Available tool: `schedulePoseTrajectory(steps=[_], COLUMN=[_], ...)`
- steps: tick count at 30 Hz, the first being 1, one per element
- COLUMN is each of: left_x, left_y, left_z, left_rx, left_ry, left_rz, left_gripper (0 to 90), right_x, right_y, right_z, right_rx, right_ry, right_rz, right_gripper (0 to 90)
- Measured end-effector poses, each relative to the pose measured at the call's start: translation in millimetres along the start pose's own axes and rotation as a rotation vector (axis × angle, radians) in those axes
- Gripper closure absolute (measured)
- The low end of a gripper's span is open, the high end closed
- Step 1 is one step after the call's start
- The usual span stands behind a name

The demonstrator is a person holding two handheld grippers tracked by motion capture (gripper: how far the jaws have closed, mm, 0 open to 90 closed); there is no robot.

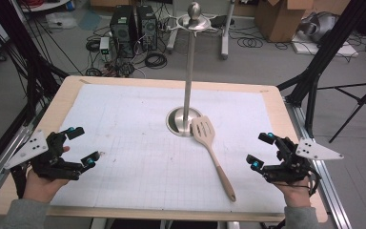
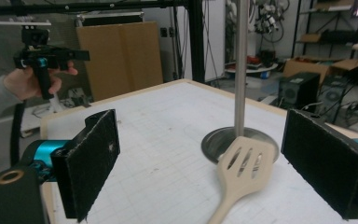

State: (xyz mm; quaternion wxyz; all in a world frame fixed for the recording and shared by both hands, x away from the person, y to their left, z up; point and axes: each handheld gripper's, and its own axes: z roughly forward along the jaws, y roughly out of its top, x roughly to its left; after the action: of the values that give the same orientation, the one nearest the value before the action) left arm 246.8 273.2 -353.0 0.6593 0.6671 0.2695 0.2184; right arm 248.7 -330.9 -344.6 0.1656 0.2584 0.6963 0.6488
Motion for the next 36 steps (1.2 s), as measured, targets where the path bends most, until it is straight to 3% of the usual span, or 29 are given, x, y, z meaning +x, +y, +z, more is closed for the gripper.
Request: schedulePoseTrajectory(steps=[10,19,23,33,36], left_x=[6.9,9.6,8.2,8.1,9.1], left_y=[-10.4,-13.4,-14.0,-18.6,-18.9], left_z=[-8.0,-11.3,-11.5,-7.9,-10.2], left_rx=[-0.007,0.002,0.006,0.038,0.036], left_ry=[0.022,0.025,0.024,0.018,0.025], left_rz=[-0.032,-0.039,-0.035,-0.036,-0.042], left_gripper=[2.0,2.0,2.0,2.0,2.0], right_x=[0.1,-0.6,-1.5,-5.0,-4.4], right_y=[-3.6,-7.4,-9.1,-16.2,-19.9], right_z=[9.9,25.4,25.4,29.1,32.3], right_rx=[0.024,0.102,0.108,0.133,0.141], right_ry=[-0.016,0.024,0.058,0.044,0.052], right_rz=[0.021,-0.004,0.004,0.030,0.065], right_gripper=[10.3,17.1,29.7,65.9,74.6])
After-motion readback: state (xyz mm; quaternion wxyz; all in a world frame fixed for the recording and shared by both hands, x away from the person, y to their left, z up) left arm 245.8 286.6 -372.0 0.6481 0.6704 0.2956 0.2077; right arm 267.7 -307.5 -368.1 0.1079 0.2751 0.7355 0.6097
